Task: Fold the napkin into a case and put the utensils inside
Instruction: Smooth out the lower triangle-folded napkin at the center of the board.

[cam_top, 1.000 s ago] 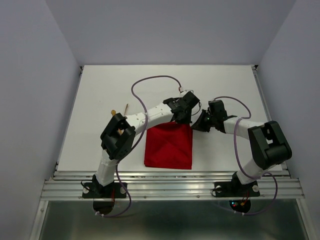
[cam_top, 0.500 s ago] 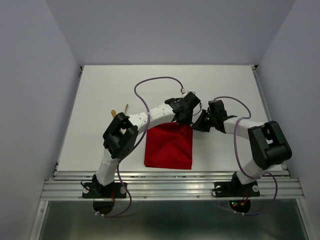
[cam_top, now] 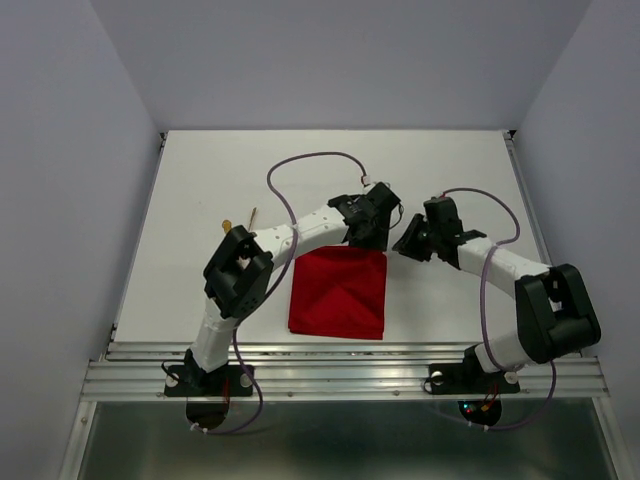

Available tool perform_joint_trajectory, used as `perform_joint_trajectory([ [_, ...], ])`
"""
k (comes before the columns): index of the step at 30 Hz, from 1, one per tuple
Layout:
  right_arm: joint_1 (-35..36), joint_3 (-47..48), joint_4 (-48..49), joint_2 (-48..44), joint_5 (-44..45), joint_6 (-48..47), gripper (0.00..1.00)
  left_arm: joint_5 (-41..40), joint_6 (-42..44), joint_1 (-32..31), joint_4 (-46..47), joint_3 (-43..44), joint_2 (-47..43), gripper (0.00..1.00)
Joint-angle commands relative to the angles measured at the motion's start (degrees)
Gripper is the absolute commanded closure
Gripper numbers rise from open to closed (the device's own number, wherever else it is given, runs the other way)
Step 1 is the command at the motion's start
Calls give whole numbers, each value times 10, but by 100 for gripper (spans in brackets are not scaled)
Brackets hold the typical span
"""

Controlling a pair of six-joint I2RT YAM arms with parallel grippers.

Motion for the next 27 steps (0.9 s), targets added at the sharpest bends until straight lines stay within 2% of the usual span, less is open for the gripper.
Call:
perform_joint_trajectory([
  [1,4,14,-51,-38,44,-18,67,-21,1,-2,-7,-1,-86,46],
  [4,4,-15,-60,-65,10,-25,67,-13,-4,-6,6,-53,-123,53],
  [6,24,-41,-76,-99,4,-19,67,-2,-2,-18,15,-98,-147,62],
  [7,33,-48,-83,-119,4,-12,67,0,-2,-24,15,-110,-153,63],
  [9,51,-65,-95,-141,4,-1,67,0,-6,-43,14,-139,-166,64],
  [12,94,-103,-105,-179,-11,31,67,-15,-23,-106,5,-162,-165,64],
  [15,123,-138,-103,-217,-23,60,67,-18,-44,-129,8,-197,-174,63],
  [19,163,-165,-98,-238,-26,86,64,7,-77,-130,56,-257,-208,63],
  [27,228,-192,-85,-215,-31,123,60,-12,-102,-121,55,-314,-235,64],
])
